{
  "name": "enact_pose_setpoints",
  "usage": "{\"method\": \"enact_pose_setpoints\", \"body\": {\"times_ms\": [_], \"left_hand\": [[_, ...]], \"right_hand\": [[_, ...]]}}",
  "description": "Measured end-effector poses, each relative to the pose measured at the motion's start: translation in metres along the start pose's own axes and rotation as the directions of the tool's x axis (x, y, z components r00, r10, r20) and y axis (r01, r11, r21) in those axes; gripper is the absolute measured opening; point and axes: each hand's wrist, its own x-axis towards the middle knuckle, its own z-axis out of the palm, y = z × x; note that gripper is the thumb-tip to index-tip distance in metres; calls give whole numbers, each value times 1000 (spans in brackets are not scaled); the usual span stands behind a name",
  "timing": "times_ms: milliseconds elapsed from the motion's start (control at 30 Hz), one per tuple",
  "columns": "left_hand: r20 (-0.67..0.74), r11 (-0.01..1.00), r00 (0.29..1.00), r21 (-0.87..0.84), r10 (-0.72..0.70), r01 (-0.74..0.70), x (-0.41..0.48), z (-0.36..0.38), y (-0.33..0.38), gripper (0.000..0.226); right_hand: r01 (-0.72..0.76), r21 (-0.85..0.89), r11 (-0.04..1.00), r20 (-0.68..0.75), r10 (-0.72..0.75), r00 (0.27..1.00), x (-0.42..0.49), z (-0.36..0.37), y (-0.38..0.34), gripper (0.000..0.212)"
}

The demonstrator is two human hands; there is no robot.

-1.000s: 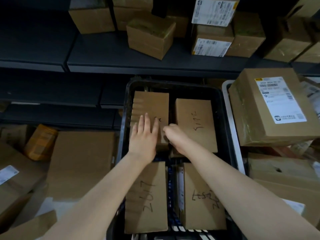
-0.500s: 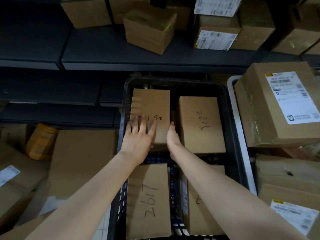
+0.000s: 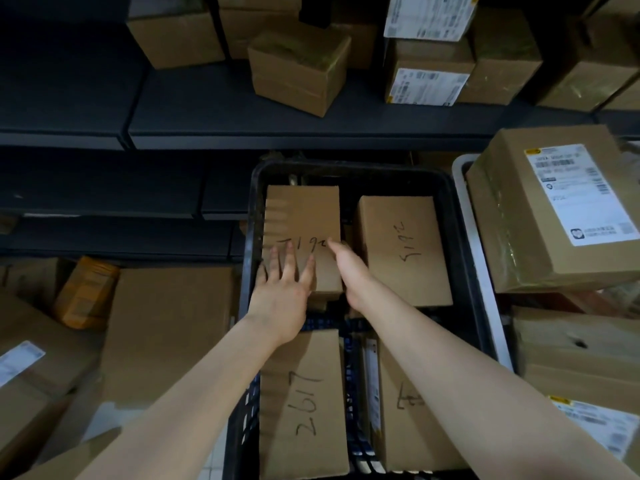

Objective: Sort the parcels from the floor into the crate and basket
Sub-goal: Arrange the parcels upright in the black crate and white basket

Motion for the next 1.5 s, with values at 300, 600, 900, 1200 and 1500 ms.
{"method": "enact_pose_setpoints", "body": {"times_ms": [300,600,900,1200,1500], "left_hand": [[-110,1000,994,12,-6,8,2,7,13,87],[-81,992,997,126,-15,26,-4,5,11,92],[-80,999,997,49,5,-1,-3,6,-1,86],[-96,997,994,51,-44,49,-12,14,4,86],[-80,991,996,122,-38,48,-9,11,10,81]], "right_hand": [[45,123,991,-29,-42,999,-20,-27,1,54],[-110,301,947,-65,135,989,39,0,-16,66],[47,192,980,-73,-33,997,56,7,-34,66],[243,33,969,-33,-242,970,49,14,-51,83],[-15,274,962,-69,35,997,46,1,-26,76]]}}
